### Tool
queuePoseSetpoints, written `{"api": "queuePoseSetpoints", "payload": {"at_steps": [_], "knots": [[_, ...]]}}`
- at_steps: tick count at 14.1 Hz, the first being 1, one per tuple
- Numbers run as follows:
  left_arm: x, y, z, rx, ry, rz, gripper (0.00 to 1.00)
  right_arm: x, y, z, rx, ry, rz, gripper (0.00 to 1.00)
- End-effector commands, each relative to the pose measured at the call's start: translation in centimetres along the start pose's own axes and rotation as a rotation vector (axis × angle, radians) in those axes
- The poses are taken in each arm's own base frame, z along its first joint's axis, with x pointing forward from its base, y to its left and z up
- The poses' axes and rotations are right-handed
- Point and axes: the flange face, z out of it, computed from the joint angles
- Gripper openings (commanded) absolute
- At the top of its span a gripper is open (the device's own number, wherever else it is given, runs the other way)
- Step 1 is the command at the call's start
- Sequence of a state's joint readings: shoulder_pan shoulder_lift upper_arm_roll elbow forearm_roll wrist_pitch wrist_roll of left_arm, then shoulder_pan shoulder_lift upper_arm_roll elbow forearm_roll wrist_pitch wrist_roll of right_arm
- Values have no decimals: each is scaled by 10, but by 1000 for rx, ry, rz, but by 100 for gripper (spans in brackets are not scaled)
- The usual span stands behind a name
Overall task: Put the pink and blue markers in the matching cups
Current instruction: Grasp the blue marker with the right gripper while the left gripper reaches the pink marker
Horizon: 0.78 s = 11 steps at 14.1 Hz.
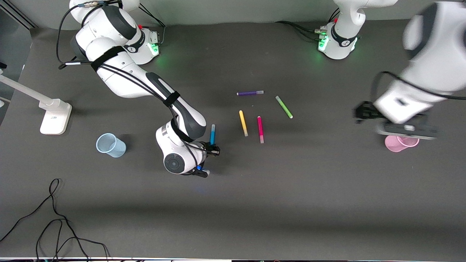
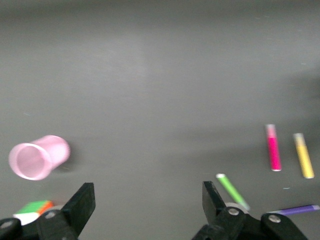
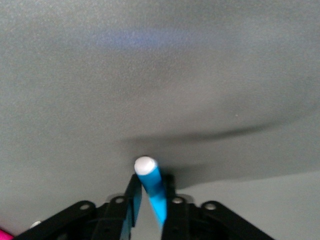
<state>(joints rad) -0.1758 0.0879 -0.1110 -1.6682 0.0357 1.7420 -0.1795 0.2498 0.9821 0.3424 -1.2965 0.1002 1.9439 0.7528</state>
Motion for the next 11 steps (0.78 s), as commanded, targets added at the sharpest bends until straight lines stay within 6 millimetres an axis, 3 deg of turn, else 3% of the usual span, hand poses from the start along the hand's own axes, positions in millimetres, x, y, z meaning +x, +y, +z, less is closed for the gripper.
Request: {"api": "queuePoseSetpoints", "payload": {"at_steps": [1,4,7,9,11], "knots": [[4,63,40,0,-26,-31,92,0,0,-4,6,13,24,0],[8,144,102,-7,-27,-86,92,-8,1,-34,-1,22,41,0],[5,212,175,-19,-27,-110,89,-23,16,-93,-61,67,36,0],[2,242,220,-29,-24,-107,89,-40,31,-142,-155,151,13,0],[-1,254,249,-29,-29,-90,89,-53,49,-181,-211,230,5,0]]}}
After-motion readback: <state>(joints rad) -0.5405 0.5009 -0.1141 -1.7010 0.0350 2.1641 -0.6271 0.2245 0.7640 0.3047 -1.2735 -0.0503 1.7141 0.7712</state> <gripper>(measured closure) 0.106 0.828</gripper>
